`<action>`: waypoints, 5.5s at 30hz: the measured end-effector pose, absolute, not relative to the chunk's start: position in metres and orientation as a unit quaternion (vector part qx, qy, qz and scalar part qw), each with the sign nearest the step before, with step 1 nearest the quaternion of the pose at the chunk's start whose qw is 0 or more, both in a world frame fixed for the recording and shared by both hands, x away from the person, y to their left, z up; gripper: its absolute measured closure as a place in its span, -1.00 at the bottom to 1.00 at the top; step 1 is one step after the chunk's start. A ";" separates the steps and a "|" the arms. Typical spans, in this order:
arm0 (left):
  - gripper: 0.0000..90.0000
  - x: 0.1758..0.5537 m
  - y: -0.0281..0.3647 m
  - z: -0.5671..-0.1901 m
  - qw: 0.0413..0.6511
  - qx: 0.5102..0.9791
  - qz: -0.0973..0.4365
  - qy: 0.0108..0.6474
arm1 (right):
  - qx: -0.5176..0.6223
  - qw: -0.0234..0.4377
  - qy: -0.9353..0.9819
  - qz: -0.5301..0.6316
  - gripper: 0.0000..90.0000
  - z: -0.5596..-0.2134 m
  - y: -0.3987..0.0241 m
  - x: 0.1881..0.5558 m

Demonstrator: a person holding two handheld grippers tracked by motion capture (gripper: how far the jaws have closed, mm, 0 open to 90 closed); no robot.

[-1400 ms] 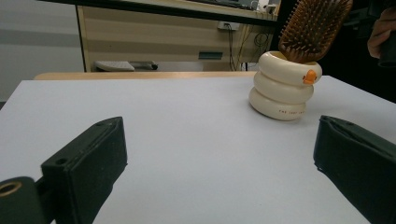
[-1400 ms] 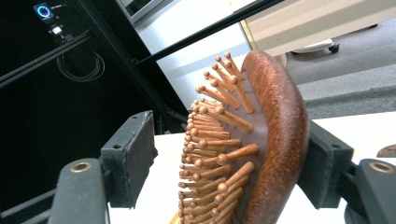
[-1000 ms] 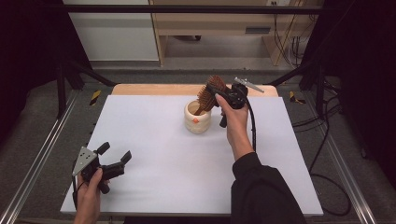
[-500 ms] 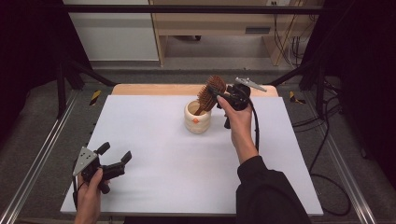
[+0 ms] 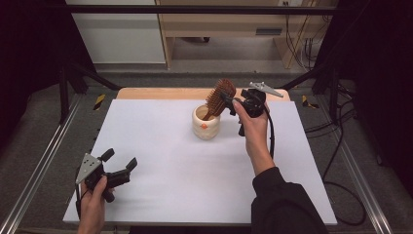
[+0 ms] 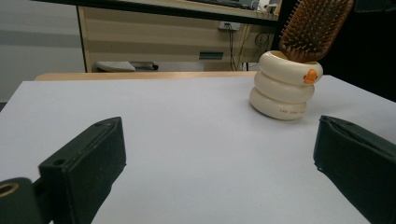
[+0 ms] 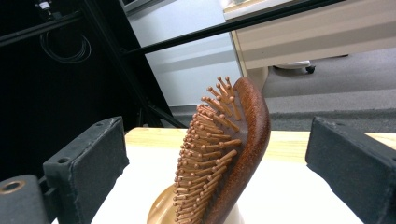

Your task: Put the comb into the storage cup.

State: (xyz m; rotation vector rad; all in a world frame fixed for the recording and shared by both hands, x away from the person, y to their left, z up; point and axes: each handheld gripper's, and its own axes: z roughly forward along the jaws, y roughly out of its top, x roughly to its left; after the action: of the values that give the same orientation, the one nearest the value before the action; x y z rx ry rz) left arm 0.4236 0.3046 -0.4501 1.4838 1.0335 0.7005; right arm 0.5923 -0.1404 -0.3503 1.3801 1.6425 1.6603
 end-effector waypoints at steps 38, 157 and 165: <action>-0.96 0.423 0.305 -0.450 0.566 0.628 0.300 0.442 | 0.469 0.215 0.607 0.605 -0.85 -0.342 -0.163 0.572; -0.97 0.398 0.331 -0.439 0.574 0.623 0.321 0.424 | 0.428 0.350 0.616 0.561 -0.94 -0.360 -0.267 0.482; -0.97 0.400 0.336 -0.441 0.574 0.617 0.323 0.431 | 0.433 0.355 0.614 0.557 -0.94 -0.372 -0.279 0.474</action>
State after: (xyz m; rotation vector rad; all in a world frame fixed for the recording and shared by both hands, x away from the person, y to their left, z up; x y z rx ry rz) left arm 0.4004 0.3361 -0.4412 1.4453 1.0107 0.7567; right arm 0.4737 -0.2789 -0.3722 1.1195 1.5854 1.4387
